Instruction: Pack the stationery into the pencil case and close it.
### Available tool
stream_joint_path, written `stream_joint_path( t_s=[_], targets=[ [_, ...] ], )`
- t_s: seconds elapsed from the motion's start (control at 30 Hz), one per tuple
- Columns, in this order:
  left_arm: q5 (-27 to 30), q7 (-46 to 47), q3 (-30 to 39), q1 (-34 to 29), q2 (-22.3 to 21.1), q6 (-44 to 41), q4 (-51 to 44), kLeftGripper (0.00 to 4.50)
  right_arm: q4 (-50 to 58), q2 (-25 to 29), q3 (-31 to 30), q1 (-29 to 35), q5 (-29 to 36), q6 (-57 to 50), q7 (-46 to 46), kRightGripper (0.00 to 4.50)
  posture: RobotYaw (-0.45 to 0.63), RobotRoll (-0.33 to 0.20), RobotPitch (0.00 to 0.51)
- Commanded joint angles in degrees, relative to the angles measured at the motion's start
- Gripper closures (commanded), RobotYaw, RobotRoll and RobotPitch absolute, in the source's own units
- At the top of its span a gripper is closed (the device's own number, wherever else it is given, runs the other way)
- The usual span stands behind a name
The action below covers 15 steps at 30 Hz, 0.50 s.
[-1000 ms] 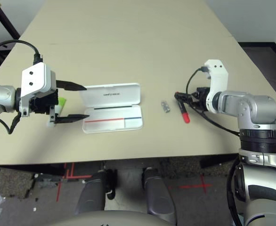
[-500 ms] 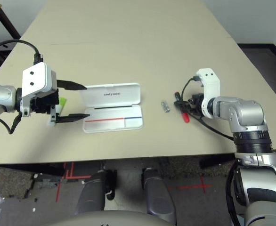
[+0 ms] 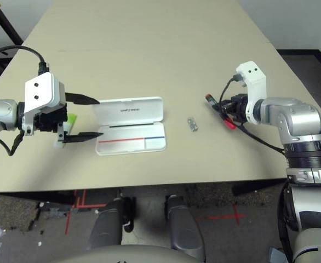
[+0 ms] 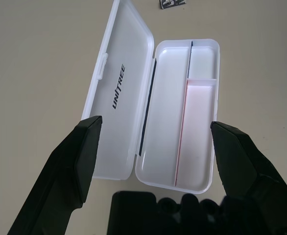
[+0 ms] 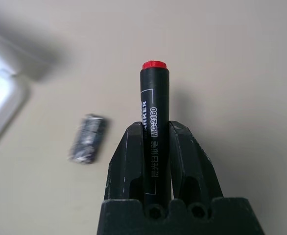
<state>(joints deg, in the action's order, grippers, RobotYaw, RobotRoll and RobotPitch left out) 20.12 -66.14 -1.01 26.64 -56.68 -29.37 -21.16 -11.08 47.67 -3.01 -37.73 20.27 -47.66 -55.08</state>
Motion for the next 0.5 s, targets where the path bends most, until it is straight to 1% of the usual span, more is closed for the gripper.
stream_joint_path(
  t_s=[0.03, 0.17, 0.3, 0.37, 0.5],
  targets=[
    [-0.3, -0.4, 0.0, -0.3, -0.8, 0.5, 0.4, 0.0, 3.7, 3.0, -3.8, -0.6, 0.1, 4.1, -9.4, 4.02, -0.02, 0.0, 0.158],
    [0.0, -0.3, 0.1, -0.3, -0.9, 0.2, 0.5, 0.0, 6.4, 5.1, -9.5, -2.6, -2.2, 8.4, -18.4, 4.02, -0.02, 0.0, 0.157],
    [0.0, -0.2, 0.1, -0.3, -1.1, 0.0, 0.5, 0.0, 6.9, 4.4, -12.3, -5.0, -3.8, 10.1, -21.3, 4.02, -0.02, 0.0, 0.159],
    [0.0, -0.1, 0.2, -0.8, -1.3, -0.2, 0.2, 0.0, 8.2, 2.7, -13.7, -6.5, -4.3, 10.6, -21.9, 4.02, -0.01, 0.0, 0.16],
    [-0.1, 0.1, 0.3, -1.3, -1.5, -0.5, -0.2, 0.0, 11.0, -1.9, -14.6, -8.9, -3.6, 9.5, -21.7, 4.02, -0.01, 0.0, 0.161]
  ],
)
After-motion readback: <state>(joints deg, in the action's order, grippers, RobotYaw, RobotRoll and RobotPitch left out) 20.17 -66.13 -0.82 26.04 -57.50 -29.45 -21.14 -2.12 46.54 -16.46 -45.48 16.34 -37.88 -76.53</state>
